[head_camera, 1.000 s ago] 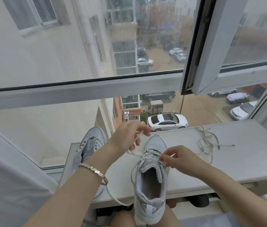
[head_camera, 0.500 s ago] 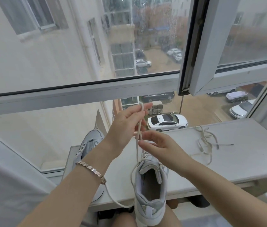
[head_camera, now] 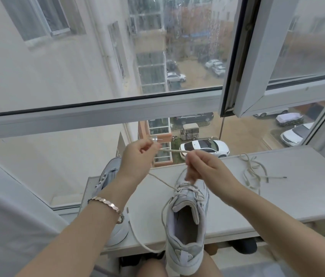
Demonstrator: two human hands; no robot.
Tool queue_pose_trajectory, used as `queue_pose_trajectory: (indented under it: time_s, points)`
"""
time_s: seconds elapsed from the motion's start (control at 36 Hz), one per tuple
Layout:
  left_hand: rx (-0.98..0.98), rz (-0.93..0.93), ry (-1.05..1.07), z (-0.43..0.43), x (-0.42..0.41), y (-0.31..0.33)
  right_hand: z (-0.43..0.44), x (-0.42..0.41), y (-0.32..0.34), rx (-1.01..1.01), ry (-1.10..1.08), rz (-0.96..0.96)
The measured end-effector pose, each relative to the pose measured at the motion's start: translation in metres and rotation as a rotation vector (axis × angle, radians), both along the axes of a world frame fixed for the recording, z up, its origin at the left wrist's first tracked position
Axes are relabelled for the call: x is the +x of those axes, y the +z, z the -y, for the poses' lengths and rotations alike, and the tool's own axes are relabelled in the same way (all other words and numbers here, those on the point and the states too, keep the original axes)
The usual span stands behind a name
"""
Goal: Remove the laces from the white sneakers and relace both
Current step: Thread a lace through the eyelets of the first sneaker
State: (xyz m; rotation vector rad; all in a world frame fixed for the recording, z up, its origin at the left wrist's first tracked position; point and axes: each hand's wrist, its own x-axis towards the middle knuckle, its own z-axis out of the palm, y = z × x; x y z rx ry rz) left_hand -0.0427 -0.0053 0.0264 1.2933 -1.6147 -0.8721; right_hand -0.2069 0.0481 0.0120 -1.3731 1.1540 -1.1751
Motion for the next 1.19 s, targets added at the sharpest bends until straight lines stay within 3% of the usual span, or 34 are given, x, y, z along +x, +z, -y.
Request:
queue_pose_trajectory:
  time_s: [0.08, 0.19, 0.31, 0.33, 0.39, 0.44, 0.5, 0.58, 0.69, 0.83, 0.97, 1.19]
  points:
    - [0.026, 0.215, 0.123, 0.008, 0.015, -0.021, 0.0, -0.021, -0.006, 0.081, -0.004, -0.078]
    - [0.07, 0.549, 0.161, 0.008, 0.02, -0.041, -0.004, -0.042, -0.018, 0.134, 0.012, -0.45]
    - [-0.054, 1.139, 0.162, 0.004, 0.012, -0.042, -0.007, -0.05, -0.023, 0.133, -0.036, -0.56]
    - [-0.065, 1.211, 0.17, 0.002, 0.007, -0.041, -0.008, -0.05, -0.022, 0.112, -0.055, -0.579]
    - [-0.108, 1.16, 0.14, -0.002, -0.003, -0.036, -0.008, -0.047, -0.02, 0.066, -0.046, -0.608]
    - [-0.148, 0.78, -0.019, -0.008, -0.014, -0.029, -0.008, -0.041, -0.018, 0.035, -0.008, -0.632]
    - [0.037, 0.347, -0.297, -0.015, -0.027, -0.022, -0.006, -0.033, -0.017, 0.009, 0.015, -0.633]
    - [0.203, 0.123, -0.499, -0.024, -0.039, -0.021, -0.002, -0.025, -0.015, -0.041, 0.04, -0.641]
    - [0.114, 0.439, -0.534, -0.018, -0.035, -0.031, -0.001, -0.027, -0.018, -0.055, -0.001, -0.637]
    - [0.123, 0.479, -0.431, -0.009, -0.016, -0.041, -0.007, -0.038, -0.034, 0.013, -0.059, -0.682]
    - [0.045, 0.88, -0.337, -0.007, -0.008, -0.048, -0.014, -0.034, -0.05, 0.135, -0.073, -0.78]
    - [-0.108, 0.9, -0.401, -0.01, -0.017, -0.052, -0.011, -0.025, -0.046, 0.114, -0.084, -0.95]
